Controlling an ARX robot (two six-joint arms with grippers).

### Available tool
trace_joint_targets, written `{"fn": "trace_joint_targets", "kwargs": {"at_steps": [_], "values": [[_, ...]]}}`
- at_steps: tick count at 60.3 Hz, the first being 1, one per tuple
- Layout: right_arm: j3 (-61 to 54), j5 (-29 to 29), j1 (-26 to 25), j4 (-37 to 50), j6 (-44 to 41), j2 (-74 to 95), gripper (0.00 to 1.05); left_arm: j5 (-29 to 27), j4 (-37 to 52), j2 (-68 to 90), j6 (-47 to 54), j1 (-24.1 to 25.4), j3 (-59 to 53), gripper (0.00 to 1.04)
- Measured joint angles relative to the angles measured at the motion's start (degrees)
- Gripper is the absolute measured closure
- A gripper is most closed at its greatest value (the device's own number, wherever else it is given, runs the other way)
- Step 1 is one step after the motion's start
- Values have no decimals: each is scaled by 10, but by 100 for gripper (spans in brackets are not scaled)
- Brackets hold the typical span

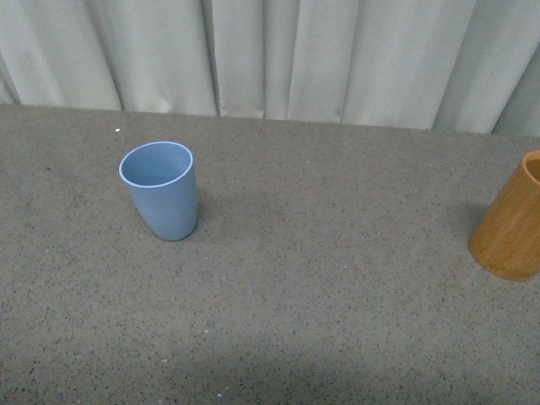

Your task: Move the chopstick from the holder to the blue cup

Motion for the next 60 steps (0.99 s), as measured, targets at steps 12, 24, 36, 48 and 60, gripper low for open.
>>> {"fn": "trace_joint_targets", "kwargs": {"at_steps": [12,24,36,48,60], "values": [[0,0,0,0,0,0,10,0,0,0,0,0,0,7],[0,0,0,0,0,0,10,0,0,0,0,0,0,7],[0,0,0,0,0,0,10,0,0,0,0,0,0,7],[0,0,0,0,0,0,10,0,0,0,0,0,0,7],[0,0,0,0,0,0,10,0,0,0,0,0,0,7]]}}
